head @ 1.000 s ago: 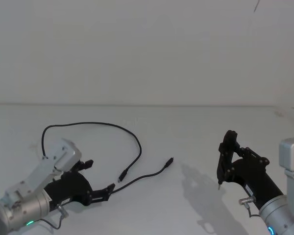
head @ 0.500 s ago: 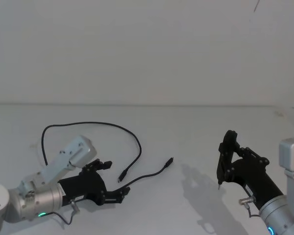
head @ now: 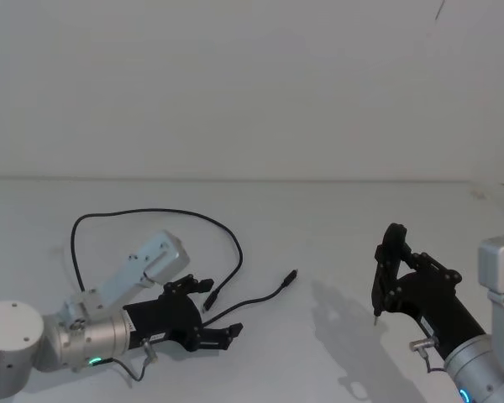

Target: Pick up the data cable with the one hand.

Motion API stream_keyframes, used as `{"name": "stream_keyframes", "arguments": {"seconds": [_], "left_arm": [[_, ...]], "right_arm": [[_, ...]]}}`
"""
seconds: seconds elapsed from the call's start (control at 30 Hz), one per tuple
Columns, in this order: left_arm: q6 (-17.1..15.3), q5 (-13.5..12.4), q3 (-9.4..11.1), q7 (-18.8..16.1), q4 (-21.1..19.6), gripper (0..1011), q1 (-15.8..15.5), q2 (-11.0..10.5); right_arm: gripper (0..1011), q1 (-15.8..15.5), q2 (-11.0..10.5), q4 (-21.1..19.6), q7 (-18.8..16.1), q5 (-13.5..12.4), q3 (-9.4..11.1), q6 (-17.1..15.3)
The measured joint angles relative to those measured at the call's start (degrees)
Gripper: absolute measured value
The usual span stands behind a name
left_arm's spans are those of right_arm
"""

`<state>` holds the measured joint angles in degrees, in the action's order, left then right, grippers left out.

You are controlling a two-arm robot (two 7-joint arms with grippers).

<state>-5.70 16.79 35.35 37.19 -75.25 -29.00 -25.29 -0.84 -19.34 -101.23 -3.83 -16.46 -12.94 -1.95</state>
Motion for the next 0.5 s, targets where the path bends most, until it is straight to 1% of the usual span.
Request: {"name": "stream_keyframes", "arguments": {"seconds": [0.23, 0.37, 0.4, 0.43, 0.5], "left_arm": [[-0.12, 0.01, 0.78, 0.33, 2.02, 1000, -1.18, 1.58], [-0.11, 0.1, 1.1, 0.4, 2.94, 917, -1.68, 2.41], [-0.1, 0.13, 1.17, 0.4, 3.09, 871, -1.76, 2.56], [-0.09, 0.16, 1.28, 0.4, 3.38, 871, -1.91, 2.85], [-0.07, 0.18, 1.39, 0.4, 3.68, 821, -2.07, 3.13]], "right_arm": [[279, 0.0, 0.0, 0.0, 0.0, 0.0, 0.0, 0.0], [279, 0.0, 0.0, 0.0, 0.0, 0.0, 0.0, 0.0], [279, 0.0, 0.0, 0.0, 0.0, 0.0, 0.0, 0.0], [279, 0.0, 0.0, 0.0, 0.0, 0.0, 0.0, 0.0], [279, 0.0, 0.0, 0.0, 0.0, 0.0, 0.0, 0.0]]}}
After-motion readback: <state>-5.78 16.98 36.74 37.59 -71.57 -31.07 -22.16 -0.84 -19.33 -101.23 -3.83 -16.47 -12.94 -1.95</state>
